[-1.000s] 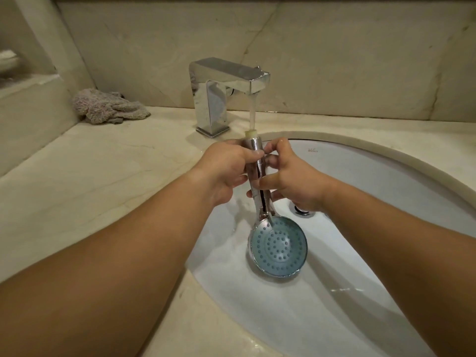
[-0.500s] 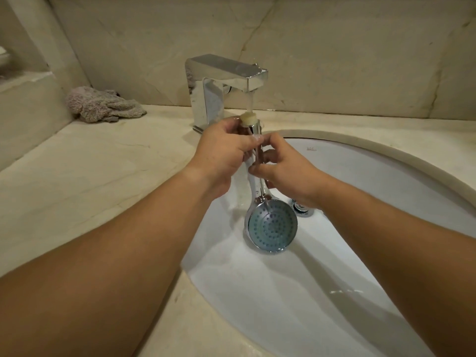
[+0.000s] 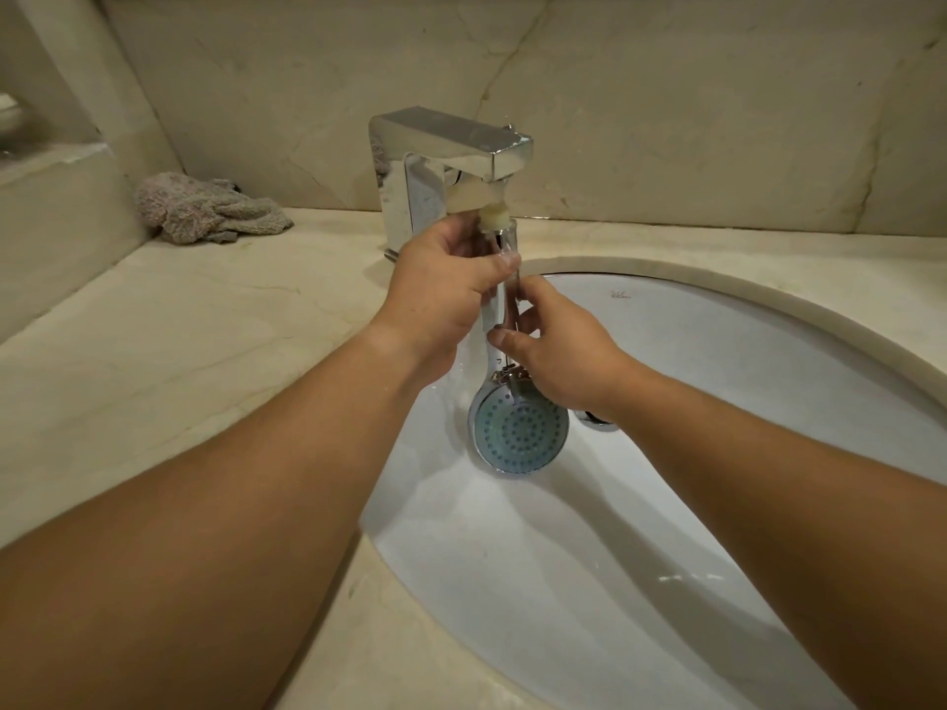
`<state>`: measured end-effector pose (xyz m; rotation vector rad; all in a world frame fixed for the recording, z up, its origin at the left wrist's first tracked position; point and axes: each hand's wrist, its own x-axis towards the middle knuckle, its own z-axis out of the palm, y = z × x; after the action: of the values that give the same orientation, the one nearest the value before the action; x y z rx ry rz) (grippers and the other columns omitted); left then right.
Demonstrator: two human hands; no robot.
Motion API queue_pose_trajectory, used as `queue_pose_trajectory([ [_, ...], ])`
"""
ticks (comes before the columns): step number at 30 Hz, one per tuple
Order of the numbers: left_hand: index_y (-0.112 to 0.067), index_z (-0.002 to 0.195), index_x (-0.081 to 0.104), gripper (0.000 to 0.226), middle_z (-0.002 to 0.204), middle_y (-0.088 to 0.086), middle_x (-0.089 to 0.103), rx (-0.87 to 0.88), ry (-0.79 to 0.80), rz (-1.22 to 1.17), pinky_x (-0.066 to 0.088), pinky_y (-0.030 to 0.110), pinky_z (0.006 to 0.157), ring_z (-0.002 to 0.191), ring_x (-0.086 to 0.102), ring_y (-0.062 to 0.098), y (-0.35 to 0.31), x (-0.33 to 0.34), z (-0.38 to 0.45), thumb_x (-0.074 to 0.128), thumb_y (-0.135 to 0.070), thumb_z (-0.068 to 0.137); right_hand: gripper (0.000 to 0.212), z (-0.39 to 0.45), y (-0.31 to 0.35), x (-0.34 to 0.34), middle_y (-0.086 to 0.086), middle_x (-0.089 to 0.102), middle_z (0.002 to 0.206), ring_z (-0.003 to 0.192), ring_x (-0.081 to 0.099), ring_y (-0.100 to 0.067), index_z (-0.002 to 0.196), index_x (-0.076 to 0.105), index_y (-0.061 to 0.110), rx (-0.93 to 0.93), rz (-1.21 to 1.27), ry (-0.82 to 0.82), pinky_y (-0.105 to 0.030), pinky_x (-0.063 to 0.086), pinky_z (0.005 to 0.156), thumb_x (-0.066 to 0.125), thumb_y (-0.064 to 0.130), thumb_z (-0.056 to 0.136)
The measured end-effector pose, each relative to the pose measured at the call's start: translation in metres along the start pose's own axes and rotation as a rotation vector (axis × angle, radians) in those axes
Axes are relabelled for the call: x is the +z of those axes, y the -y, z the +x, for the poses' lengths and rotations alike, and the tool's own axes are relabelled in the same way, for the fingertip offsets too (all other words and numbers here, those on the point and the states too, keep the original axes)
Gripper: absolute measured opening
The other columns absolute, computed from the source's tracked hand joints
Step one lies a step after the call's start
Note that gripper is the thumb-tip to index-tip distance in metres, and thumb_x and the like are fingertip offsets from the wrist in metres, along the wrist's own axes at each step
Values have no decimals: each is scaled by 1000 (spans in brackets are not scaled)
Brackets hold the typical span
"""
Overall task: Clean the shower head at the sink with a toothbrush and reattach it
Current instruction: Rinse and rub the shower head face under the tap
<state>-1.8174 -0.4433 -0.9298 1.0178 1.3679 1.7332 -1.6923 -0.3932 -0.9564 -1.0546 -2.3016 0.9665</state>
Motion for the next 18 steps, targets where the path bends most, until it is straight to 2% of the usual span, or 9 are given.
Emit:
queue_pose_trajectory([
  [2,-14,116,68,33,93,-1,73,2,2,-2,55,20,73,84,69,10,0,0,0,64,9,93,34,0,0,0,2,63,92,84,62,-16,122,45,32,0,5,-8,-41,54,80,61,38,93],
  [5,-10,122,67,35,96,0,74,0,3,-10,56,22,77,87,70,11,0,1,0,63,10,93,32,0,-1,-1,2,64,91,83,63,-16,120,46,34,-6,15,-11,-42,54,80,61,38,92],
  [9,-13,119,67,34,95,-1,74,4,8,-19,55,21,76,87,71,10,1,2,0,63,10,94,31,1,-3,1,6,63,91,86,62,-15,118,47,34,-4,26,-27,-44,53,82,62,37,91],
  [13,-14,118,66,35,91,-5,73,9,17,-36,55,18,73,81,71,6,0,3,-1,61,11,94,29,0,-1,1,3,61,89,84,61,-17,117,46,32,0,51,-31,-43,54,79,62,35,92],
  [18,-12,117,67,34,96,0,74,22,2,-9,57,26,83,91,71,14,1,2,0,63,10,93,30,0,0,2,-3,62,92,85,62,-21,118,46,30,-4,64,-36,-41,55,75,62,34,93],
])
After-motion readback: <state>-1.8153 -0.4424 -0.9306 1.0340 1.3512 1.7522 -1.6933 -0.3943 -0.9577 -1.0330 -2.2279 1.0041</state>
